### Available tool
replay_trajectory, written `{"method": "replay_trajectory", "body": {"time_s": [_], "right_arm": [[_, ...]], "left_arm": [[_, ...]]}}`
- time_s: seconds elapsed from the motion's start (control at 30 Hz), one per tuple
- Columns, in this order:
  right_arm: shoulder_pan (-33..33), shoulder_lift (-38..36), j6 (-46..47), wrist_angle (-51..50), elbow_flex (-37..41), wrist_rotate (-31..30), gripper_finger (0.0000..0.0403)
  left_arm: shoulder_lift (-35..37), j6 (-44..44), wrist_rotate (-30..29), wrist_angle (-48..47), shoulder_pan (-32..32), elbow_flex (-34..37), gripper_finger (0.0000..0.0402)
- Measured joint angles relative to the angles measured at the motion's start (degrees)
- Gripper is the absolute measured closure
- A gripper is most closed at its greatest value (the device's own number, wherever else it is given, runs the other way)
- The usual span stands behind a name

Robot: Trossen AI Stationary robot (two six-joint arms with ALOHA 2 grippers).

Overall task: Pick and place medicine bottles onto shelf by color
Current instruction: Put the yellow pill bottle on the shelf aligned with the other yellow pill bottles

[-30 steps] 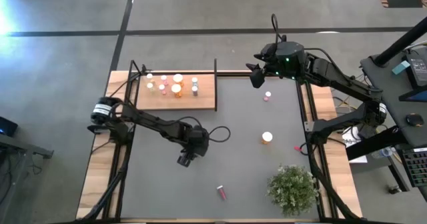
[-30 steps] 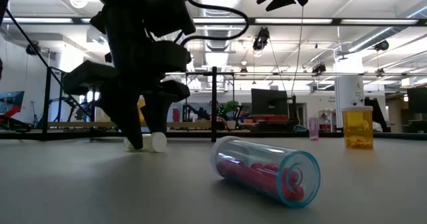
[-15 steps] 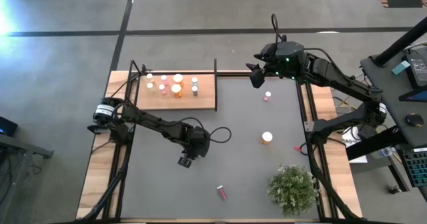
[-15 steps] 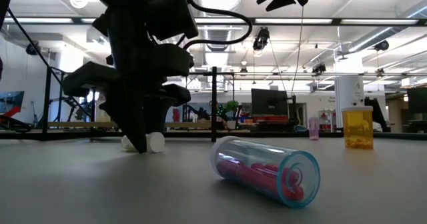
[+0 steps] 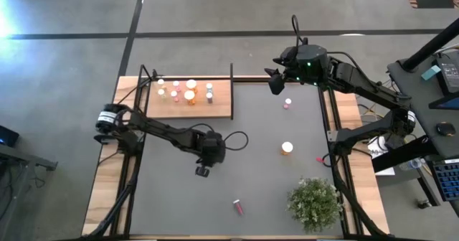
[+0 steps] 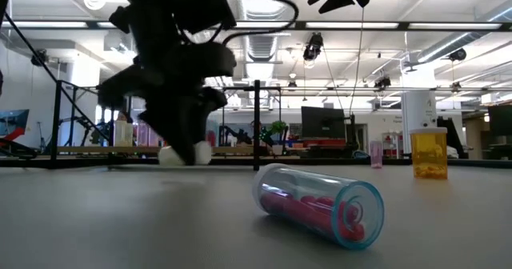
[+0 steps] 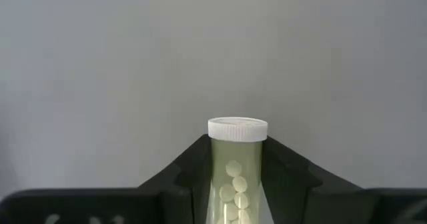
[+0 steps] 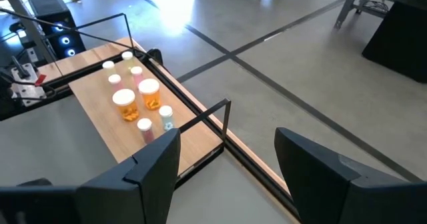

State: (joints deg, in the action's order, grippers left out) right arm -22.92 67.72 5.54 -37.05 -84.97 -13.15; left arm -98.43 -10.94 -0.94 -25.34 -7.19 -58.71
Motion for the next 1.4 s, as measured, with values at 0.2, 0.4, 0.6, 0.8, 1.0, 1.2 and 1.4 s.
{"method": "replay_trajectory", "body": {"time_s": [0.2, 0.4, 0.6, 0.8, 1.0, 1.2, 1.4], "right_arm": [[0.0, 0.0, 0.0, 0.0, 0.0, 0.0, 0.0170], [0.0, 0.0, 0.0, 0.0, 0.0, 0.0, 0.0170], [0.0, 0.0, 0.0, 0.0, 0.0, 0.0, 0.0170], [0.0, 0.0, 0.0, 0.0, 0.0, 0.0, 0.0170], [0.0, 0.0, 0.0, 0.0, 0.0, 0.0, 0.0170], [0.0, 0.0, 0.0, 0.0, 0.0, 0.0, 0.0170], [0.0, 0.0, 0.0, 0.0, 0.0, 0.0, 0.0170]], "left_arm": [[3.1, 9.8, -2.7, 9.5, 1.3, 0.1, 0.0305], [4.0, 15.3, -10.9, 15.2, 2.0, 0.2, 0.0304], [4.1, 22.9, -19.8, 18.8, 3.2, 1.0, 0.0304], [4.2, 30.9, -26.5, 21.1, 6.0, 1.0, 0.0304], [5.9, 34.7, -30.5, 21.8, 7.1, 1.0, 0.0304], [10.4, 34.4, -36.4, 21.8, 7.2, 1.7, 0.0304], [19.7, 34.7, -38.8, 21.3, 8.0, 9.3, 0.0304]]}}
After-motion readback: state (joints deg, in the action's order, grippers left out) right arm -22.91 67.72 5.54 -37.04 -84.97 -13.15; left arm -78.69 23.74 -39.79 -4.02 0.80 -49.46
